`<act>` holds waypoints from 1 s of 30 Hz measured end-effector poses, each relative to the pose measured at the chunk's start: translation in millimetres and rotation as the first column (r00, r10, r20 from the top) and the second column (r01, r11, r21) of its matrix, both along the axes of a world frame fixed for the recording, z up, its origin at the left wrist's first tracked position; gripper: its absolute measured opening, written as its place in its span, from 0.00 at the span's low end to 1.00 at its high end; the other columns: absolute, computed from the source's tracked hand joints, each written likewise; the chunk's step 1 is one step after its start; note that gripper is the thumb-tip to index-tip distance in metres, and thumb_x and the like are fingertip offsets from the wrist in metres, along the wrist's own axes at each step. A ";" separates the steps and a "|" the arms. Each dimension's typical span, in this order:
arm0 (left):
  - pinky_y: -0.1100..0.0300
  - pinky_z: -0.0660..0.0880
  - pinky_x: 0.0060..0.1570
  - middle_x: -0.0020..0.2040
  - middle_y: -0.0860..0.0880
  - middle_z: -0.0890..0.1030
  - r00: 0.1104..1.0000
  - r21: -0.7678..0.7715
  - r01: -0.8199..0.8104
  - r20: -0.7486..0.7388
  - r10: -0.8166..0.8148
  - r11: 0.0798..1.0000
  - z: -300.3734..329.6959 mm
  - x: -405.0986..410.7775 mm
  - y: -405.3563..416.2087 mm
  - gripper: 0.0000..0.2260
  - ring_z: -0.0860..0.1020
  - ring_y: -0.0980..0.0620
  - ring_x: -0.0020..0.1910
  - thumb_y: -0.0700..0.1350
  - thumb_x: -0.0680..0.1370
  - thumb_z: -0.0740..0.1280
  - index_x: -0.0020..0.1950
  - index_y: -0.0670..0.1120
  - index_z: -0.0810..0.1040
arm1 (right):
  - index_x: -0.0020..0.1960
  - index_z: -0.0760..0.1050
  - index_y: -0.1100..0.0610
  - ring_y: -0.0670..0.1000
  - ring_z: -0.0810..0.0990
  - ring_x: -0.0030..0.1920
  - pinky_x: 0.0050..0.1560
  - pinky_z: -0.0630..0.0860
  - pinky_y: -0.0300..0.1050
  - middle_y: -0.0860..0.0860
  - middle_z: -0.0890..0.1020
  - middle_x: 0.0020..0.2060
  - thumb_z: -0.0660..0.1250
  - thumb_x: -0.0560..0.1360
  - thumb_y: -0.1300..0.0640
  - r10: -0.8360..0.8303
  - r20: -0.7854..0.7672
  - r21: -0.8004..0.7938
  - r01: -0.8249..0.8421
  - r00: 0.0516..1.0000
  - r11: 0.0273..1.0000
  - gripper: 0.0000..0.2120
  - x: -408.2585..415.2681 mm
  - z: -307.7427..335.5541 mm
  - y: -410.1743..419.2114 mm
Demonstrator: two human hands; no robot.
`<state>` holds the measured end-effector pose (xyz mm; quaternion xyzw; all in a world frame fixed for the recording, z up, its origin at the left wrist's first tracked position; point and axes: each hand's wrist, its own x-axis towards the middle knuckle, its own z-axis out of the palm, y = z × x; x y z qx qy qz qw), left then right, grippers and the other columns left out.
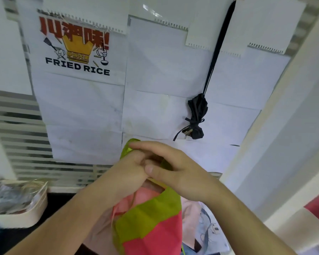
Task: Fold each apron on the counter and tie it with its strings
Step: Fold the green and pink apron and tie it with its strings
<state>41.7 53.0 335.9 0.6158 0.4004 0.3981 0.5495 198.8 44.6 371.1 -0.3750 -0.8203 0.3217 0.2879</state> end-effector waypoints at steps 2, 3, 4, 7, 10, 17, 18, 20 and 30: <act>0.61 0.81 0.44 0.50 0.41 0.88 0.970 -0.090 0.089 0.233 -0.066 0.992 -2.5 2.2 0.6 0.19 0.86 0.41 0.54 0.28 0.71 0.61 0.55 0.40 0.84 | 0.80 0.65 0.46 0.41 0.74 0.71 0.68 0.73 0.39 0.44 0.74 0.72 0.69 0.79 0.68 0.026 -0.013 0.034 -0.026 1.000 0.999 0.34 4.8 3.3 -4.8; 0.56 0.81 0.46 0.55 0.33 0.85 0.922 -0.132 0.184 0.365 -0.125 0.974 -3.0 0.3 -0.3 0.22 0.85 0.39 0.55 0.28 0.68 0.60 0.58 0.36 0.82 | 0.80 0.61 0.44 0.40 0.74 0.69 0.64 0.75 0.36 0.44 0.71 0.73 0.70 0.77 0.70 0.011 -0.012 0.049 -0.010 1.000 0.999 0.39 5.9 3.5 -6.4; 0.54 0.80 0.48 0.56 0.29 0.82 0.879 -0.134 0.262 0.442 -0.179 0.956 1.8 0.4 -3.1 0.22 0.83 0.38 0.55 0.29 0.67 0.59 0.58 0.36 0.82 | 0.81 0.57 0.43 0.39 0.74 0.68 0.61 0.77 0.35 0.44 0.68 0.73 0.70 0.75 0.70 -0.029 0.016 0.097 0.027 0.999 0.995 0.42 7.9 3.4 -6.9; 0.56 0.82 0.45 0.50 0.34 0.83 0.897 -0.088 0.164 0.427 -0.112 0.982 9.1 4.1 -10.5 0.17 0.83 0.43 0.50 0.31 0.68 0.62 0.54 0.40 0.82 | 0.82 0.55 0.46 0.41 0.71 0.68 0.62 0.76 0.41 0.42 0.62 0.74 0.67 0.73 0.71 -0.154 0.222 0.321 0.078 0.963 0.944 0.45 12.4 -0.4 -2.7; 0.51 0.84 0.51 0.48 0.47 0.88 0.978 0.136 -0.161 0.156 0.139 0.978 12.9 10.0 -21.6 0.13 0.87 0.49 0.49 0.32 0.76 0.66 0.56 0.46 0.78 | 0.77 0.67 0.53 0.46 0.74 0.65 0.61 0.76 0.44 0.48 0.72 0.68 0.61 0.69 0.68 -0.136 0.212 0.366 0.051 0.968 0.929 0.36 20.5 2.4 3.2; 0.49 0.74 0.51 0.55 0.49 0.73 0.561 0.852 -0.058 -0.403 0.723 0.520 8.5 -15.6 -9.0 0.23 0.73 0.45 0.53 0.43 0.69 0.76 0.63 0.49 0.78 | 0.70 0.79 0.54 0.46 0.80 0.59 0.58 0.76 0.38 0.48 0.83 0.60 0.62 0.68 0.74 -0.163 0.232 0.427 0.051 0.959 0.903 0.33 32.4 12.4 4.1; 0.48 0.75 0.48 0.52 0.49 0.78 0.532 0.816 -0.077 -0.452 0.716 0.573 9.4 -21.8 -4.8 0.17 0.76 0.42 0.51 0.41 0.69 0.73 0.57 0.51 0.82 | 0.70 0.78 0.54 0.45 0.80 0.59 0.59 0.76 0.37 0.48 0.82 0.61 0.62 0.68 0.75 -0.168 0.212 0.437 0.060 0.963 0.897 0.34 33.8 11.9 3.9; 0.53 0.76 0.42 0.43 0.53 0.84 0.568 0.702 -0.202 -0.484 0.666 0.683 13.4 -37.4 0.0 0.13 0.82 0.44 0.46 0.38 0.71 0.68 0.44 0.56 0.84 | 0.71 0.76 0.50 0.48 0.80 0.60 0.58 0.79 0.45 0.47 0.78 0.63 0.61 0.66 0.75 -0.318 0.293 0.445 0.165 0.902 0.880 0.37 44.4 7.7 7.8; 0.57 0.79 0.41 0.34 0.55 0.84 0.436 0.544 -0.106 -0.727 0.531 0.832 87.0 -107.4 31.5 0.11 0.80 0.55 0.38 0.49 0.80 0.72 0.38 0.59 0.85 | 0.49 0.74 0.55 0.61 0.80 0.47 0.43 0.74 0.49 0.54 0.76 0.43 0.59 0.70 0.66 -0.727 0.612 0.506 0.550 0.313 0.664 0.12 118.1 16.8 46.0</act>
